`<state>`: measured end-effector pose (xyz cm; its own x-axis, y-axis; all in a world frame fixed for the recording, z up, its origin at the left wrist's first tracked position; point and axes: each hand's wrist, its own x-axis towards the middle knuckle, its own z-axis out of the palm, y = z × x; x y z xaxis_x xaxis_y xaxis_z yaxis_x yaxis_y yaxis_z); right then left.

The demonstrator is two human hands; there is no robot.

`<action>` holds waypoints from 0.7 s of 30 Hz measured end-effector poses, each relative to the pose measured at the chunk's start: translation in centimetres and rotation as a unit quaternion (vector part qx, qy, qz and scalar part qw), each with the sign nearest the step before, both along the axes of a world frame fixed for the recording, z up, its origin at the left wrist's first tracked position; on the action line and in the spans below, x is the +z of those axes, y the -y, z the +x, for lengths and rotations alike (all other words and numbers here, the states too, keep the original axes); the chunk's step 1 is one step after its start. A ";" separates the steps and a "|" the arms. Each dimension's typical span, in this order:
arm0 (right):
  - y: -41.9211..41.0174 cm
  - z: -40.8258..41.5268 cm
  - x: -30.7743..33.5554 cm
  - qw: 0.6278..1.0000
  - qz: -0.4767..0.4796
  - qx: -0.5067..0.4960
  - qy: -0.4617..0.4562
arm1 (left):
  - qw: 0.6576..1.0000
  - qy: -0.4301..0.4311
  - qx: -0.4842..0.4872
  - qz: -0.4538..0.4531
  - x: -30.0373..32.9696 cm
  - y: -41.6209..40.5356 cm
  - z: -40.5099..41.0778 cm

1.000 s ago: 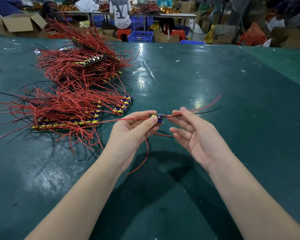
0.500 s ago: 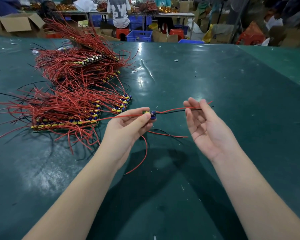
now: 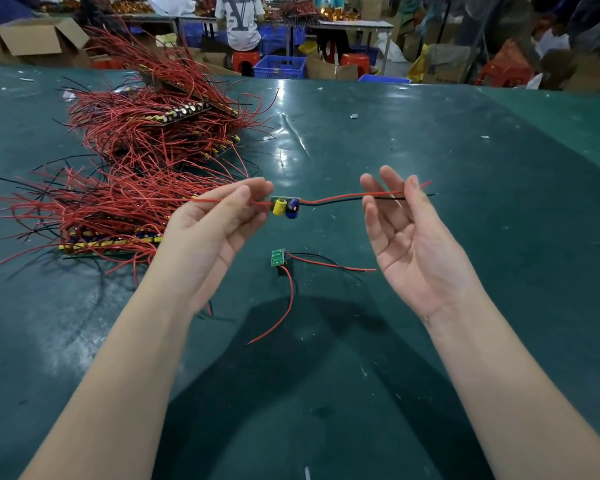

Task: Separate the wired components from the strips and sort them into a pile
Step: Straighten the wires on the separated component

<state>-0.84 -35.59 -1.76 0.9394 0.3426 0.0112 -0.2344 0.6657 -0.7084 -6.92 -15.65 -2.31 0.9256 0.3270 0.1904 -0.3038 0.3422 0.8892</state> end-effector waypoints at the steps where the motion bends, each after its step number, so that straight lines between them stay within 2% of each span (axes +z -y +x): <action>1: 0.0 0.0 0.0 1.000 0.001 -0.003 0.000 | 1.000 0.002 0.001 -0.009 0.0 -0.2 0.0; 4: 0.2 0.2 0.0 1.000 0.008 -0.025 -0.001 | 1.000 -0.023 0.017 0.007 -0.3 -0.3 0.5; 6: 0.5 0.5 0.0 0.998 0.025 -0.050 -0.006 | 0.986 -0.075 0.064 0.135 -1.2 0.1 0.9; 7: 0.7 0.6 0.1 0.997 0.034 -0.063 -0.009 | 0.959 -0.095 0.092 0.251 -1.7 0.3 1.0; 9: 1.1 0.9 0.1 0.995 0.051 -0.083 -0.014 | 0.855 -0.118 0.096 0.496 -2.9 0.7 1.0; 10: 1.2 1.0 0.1 0.994 0.060 -0.089 -0.016 | 0.804 -0.127 0.080 0.575 -3.5 1.0 0.9; 11: 1.3 1.1 0.2 0.993 0.067 -0.094 -0.017 | 0.778 -0.141 0.067 0.608 -4.0 1.2 0.9; 12: 1.4 1.1 0.2 0.993 0.072 -0.096 -0.016 | 0.775 -0.155 0.070 0.609 -4.2 1.3 0.9; 14: 1.5 1.1 0.2 0.992 0.071 -0.099 -0.017 | 0.801 -0.174 0.086 0.566 -4.1 1.1 1.1; 15: 1.6 1.1 0.2 0.992 0.071 -0.100 -0.017 | 0.830 -0.190 0.085 0.518 -3.9 1.0 1.2; 18: 1.7 1.2 0.2 0.992 0.074 -0.102 -0.021 | 0.938 -0.229 0.025 0.261 -3.3 1.2 1.3; 19: 1.7 1.2 0.2 0.992 0.075 -0.103 -0.023 | 0.952 -0.234 0.008 0.196 -3.1 1.3 1.2; 20: 1.7 1.2 0.2 0.992 0.076 -0.103 -0.024 | 0.956 -0.235 0.003 0.176 -3.1 1.5 1.2; 21: 1.7 1.2 0.2 0.992 0.077 -0.102 -0.025 | 0.948 -0.237 0.012 0.213 -3.2 1.6 1.2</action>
